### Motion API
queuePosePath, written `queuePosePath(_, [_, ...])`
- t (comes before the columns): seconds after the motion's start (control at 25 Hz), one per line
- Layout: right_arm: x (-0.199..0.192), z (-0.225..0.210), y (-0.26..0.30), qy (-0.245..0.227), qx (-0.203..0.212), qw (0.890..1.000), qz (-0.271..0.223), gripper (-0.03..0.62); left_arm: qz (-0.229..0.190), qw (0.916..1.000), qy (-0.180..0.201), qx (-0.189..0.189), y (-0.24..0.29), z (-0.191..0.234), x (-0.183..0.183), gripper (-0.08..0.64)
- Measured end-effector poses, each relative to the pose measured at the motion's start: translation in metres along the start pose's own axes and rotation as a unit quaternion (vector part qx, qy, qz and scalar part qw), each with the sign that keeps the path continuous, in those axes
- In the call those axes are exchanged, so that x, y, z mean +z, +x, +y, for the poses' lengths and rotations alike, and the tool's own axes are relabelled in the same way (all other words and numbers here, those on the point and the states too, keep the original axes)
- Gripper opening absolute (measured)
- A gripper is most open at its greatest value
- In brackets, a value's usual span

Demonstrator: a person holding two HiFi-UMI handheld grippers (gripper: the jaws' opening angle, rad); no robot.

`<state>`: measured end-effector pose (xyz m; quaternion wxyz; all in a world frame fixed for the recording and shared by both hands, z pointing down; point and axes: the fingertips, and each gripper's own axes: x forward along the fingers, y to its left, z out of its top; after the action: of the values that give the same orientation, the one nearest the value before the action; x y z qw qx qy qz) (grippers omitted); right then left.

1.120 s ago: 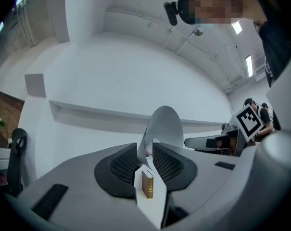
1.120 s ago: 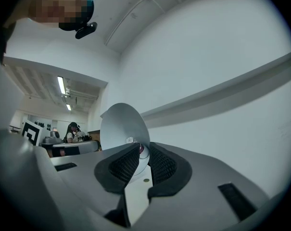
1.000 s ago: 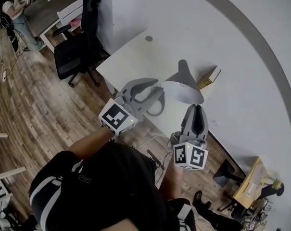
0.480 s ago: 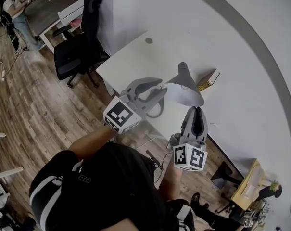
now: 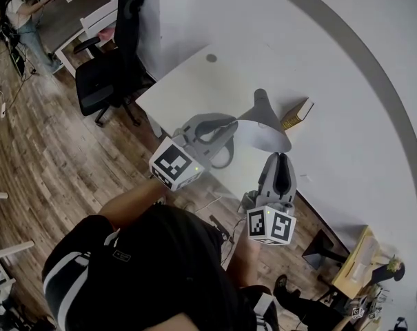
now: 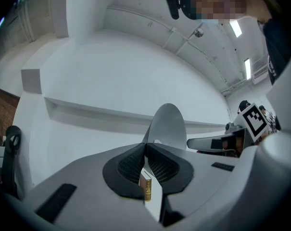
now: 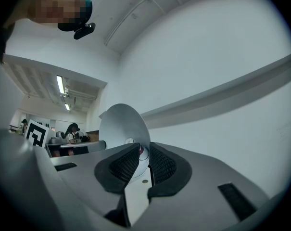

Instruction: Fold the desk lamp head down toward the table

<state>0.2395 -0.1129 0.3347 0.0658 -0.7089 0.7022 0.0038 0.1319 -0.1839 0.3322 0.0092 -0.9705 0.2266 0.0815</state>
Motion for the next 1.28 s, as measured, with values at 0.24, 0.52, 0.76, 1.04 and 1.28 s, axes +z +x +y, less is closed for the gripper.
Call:
queuePosePath(0.24, [-0.001, -0.004, -0.001, 0.000, -0.007, 1.000, 0.001, 0.063, 0.000, 1.0000, -0.004, -0.001, 0.001, 0.000, -0.001, 0.040])
queuePosePath(0.52, [-0.003, -0.007, 0.008, -0.009, -0.010, 1.000, 0.006, 0.054, 0.004, 0.9999, -0.008, -0.004, -0.002, -0.002, -0.004, 0.037])
queuePosePath(0.76, [-0.005, -0.010, 0.007, -0.014, -0.014, 1.000, 0.008, 0.009, 0.005, 0.9999, -0.009, -0.006, -0.004, -0.003, -0.006, 0.035])
queuePosePath(1.04, [-0.010, -0.011, 0.005, -0.002, -0.010, 1.000, 0.008, 0.015, 0.006, 0.9999, -0.010, -0.009, -0.006, -0.004, -0.012, 0.034])
queuePosePath(1.28, [-0.020, -0.010, 0.002, -0.003, -0.008, 1.000, 0.019, 0.020, 0.010, 0.9997, -0.019, -0.013, -0.011, -0.005, -0.020, 0.034])
